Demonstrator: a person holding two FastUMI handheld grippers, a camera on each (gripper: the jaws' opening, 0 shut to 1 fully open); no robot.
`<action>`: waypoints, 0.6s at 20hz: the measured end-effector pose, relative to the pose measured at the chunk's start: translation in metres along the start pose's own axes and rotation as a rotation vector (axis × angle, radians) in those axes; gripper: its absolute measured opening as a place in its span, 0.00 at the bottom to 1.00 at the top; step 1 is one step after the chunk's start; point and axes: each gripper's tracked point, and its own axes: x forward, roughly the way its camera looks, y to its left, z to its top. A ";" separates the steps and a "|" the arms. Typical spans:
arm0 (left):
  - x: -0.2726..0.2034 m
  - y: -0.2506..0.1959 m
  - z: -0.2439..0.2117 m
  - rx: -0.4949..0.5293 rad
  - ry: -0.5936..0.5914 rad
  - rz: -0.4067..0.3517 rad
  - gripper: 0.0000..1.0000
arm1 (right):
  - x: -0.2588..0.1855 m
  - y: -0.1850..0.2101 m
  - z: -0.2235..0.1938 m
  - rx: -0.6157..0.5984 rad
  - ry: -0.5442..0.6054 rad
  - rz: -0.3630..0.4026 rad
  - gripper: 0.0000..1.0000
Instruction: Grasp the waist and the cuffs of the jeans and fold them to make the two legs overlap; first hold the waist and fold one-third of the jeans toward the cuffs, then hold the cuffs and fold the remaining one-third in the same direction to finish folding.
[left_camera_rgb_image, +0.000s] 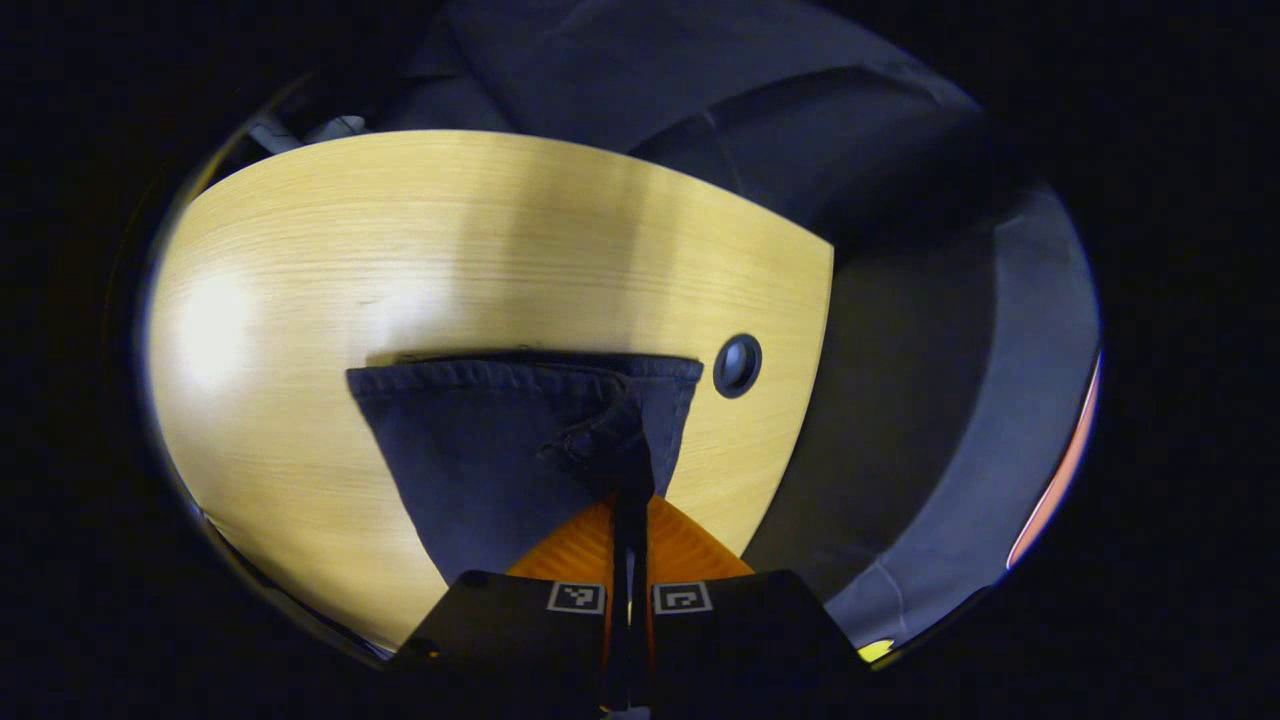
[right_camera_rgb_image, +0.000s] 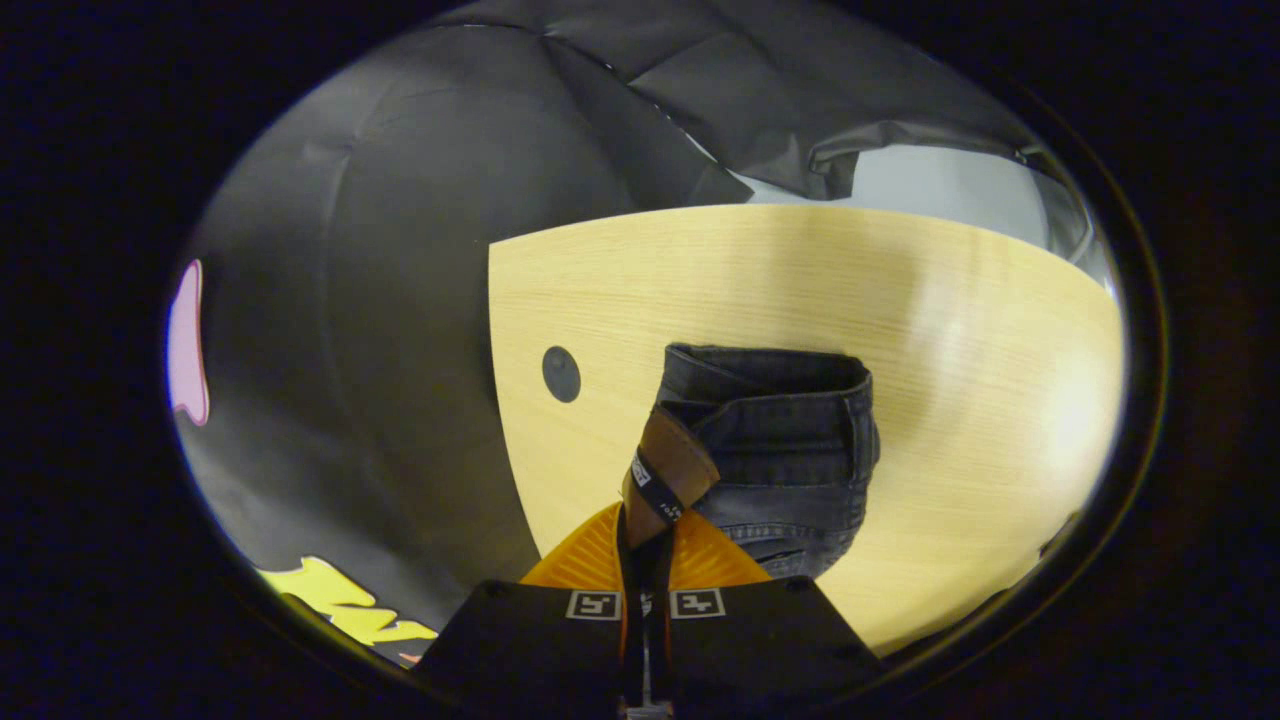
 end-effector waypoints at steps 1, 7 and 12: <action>0.006 -0.001 0.001 0.027 0.014 0.001 0.04 | 0.009 0.000 0.001 0.005 -0.004 -0.002 0.07; 0.040 -0.004 0.001 0.119 0.049 0.031 0.04 | 0.033 0.000 0.004 -0.019 -0.031 -0.029 0.07; 0.032 -0.010 -0.005 0.176 0.058 0.055 0.17 | 0.027 0.007 0.014 -0.043 -0.107 -0.004 0.32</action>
